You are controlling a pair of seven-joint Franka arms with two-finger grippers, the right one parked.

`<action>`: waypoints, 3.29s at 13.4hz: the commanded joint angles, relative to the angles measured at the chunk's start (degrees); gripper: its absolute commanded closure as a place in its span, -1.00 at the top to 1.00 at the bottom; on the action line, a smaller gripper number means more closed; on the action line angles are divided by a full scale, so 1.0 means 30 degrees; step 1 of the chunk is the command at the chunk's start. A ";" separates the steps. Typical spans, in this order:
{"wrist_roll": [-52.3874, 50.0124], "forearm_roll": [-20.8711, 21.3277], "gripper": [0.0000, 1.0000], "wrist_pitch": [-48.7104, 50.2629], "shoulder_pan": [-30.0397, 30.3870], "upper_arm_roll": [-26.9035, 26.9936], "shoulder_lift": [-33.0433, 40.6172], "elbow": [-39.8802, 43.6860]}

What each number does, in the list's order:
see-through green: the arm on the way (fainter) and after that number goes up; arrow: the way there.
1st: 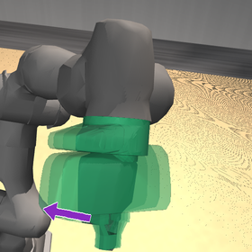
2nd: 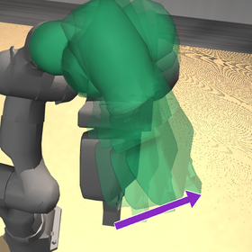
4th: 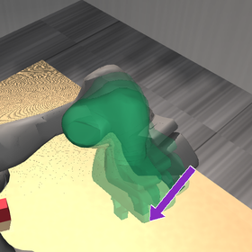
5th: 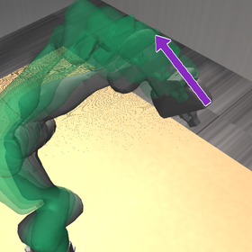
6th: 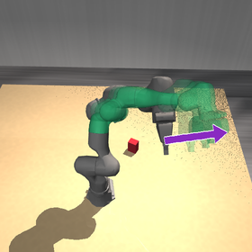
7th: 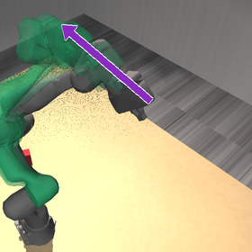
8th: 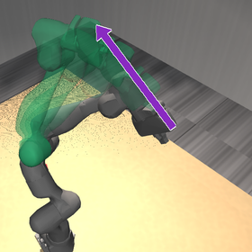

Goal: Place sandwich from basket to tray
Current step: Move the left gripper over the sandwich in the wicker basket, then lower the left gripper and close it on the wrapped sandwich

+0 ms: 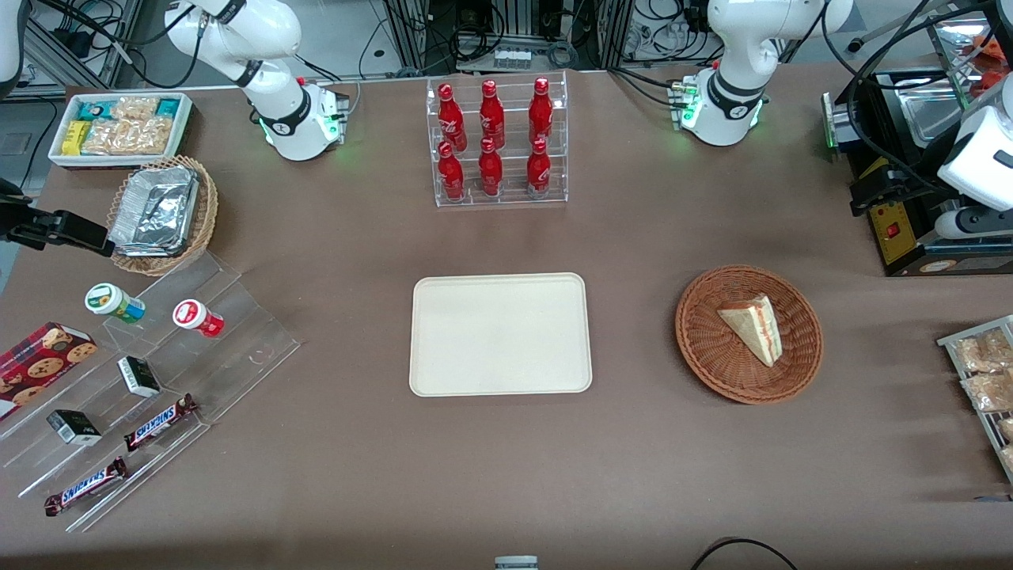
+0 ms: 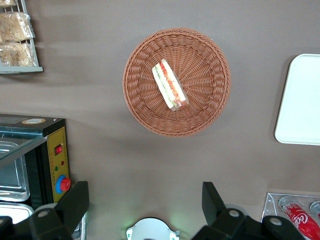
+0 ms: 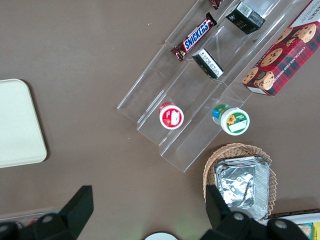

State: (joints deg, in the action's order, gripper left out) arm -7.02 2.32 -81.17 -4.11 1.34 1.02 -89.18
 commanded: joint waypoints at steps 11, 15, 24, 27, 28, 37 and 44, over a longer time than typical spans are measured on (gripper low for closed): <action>-0.4276 0.0957 1.00 -0.8525 -0.0563 0.0230 -0.0193 -0.7091; -0.7675 0.0663 1.00 -1.0934 -0.0563 -0.0150 -0.1157 -0.8066; -1.0285 0.0253 1.00 -1.5477 -0.0534 -0.0211 -0.3151 -1.0497; -1.0464 0.0253 1.00 -1.6969 -0.0505 -0.0211 -0.3299 -1.1549; -1.0522 0.0253 1.00 -1.7643 -0.0447 -0.0211 -0.3444 -1.1959; -1.2016 0.0253 1.00 -1.9348 -0.0475 -0.0211 -0.5025 -1.2344; -1.3893 0.0253 -1.00 -1.9144 -0.0651 -0.0621 -0.5643 -1.2169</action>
State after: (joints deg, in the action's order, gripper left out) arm -47.61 3.45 -138.24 -5.61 -0.55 -16.08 -125.83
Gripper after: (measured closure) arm 0.511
